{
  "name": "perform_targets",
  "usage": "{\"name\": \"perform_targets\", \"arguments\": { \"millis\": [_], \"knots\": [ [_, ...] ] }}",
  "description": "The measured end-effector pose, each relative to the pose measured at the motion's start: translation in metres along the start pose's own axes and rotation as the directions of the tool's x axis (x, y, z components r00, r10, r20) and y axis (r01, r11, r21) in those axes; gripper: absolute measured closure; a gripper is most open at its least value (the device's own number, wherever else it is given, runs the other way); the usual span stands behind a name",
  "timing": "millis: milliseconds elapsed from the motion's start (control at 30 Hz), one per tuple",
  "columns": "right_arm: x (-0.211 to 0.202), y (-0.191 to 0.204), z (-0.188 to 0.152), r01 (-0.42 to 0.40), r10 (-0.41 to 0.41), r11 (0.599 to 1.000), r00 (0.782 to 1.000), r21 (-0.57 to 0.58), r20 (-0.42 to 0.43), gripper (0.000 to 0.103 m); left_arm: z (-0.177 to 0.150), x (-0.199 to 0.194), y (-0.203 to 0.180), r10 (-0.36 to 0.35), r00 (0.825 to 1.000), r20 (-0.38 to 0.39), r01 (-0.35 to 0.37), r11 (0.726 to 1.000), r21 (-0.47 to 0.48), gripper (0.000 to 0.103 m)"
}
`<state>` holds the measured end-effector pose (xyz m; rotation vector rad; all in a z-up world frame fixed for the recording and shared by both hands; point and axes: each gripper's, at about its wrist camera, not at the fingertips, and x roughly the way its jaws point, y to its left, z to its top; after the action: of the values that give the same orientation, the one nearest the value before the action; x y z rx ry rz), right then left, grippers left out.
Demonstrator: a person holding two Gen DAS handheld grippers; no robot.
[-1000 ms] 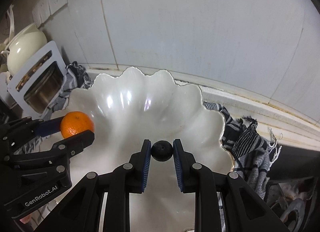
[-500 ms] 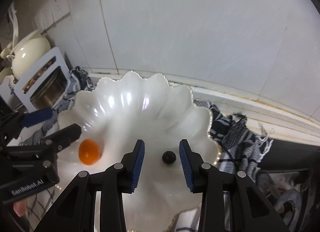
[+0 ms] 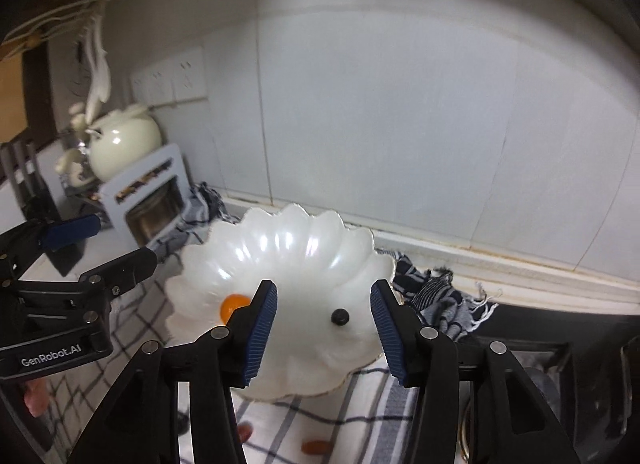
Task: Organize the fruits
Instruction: 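Open the left gripper to drop the orange while the right gripper releases the dark grape into the bowl, then move both grippers back to the cloth and close the left gripper on a dark grape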
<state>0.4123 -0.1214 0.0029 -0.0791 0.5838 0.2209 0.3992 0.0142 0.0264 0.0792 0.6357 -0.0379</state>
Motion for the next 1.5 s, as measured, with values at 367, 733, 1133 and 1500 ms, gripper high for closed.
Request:
{"name": "perform_targets", "arguments": {
  "millis": [367,733,1133,1500],
  "knots": [
    [-0.077,0.011,-0.027,-0.016,0.019,0.999,0.993,-0.028,0.116,0.049,-0.038,-0.083,-0.002,0.013,0.996,0.085,-0.01,0.999,-0.038,0.019],
    [-0.127,0.014,-0.061,-0.001,0.011,0.999,0.983,-0.052,0.185,0.049,-0.077,-0.135,-0.016,0.047,0.993,0.111,-0.043,0.998,-0.038,0.019],
    [-0.145,0.009,-0.104,-0.014,0.029,0.995,0.988,-0.096,0.151,0.049,-0.125,-0.153,-0.04,0.104,0.993,0.049,-0.102,0.994,-0.038,0.017],
    [-0.131,0.005,-0.14,-0.044,0.056,0.987,0.996,-0.156,0.072,0.049,-0.166,-0.147,-0.054,0.143,0.99,0.014,-0.142,0.987,-0.078,0.017]
  ]
}}
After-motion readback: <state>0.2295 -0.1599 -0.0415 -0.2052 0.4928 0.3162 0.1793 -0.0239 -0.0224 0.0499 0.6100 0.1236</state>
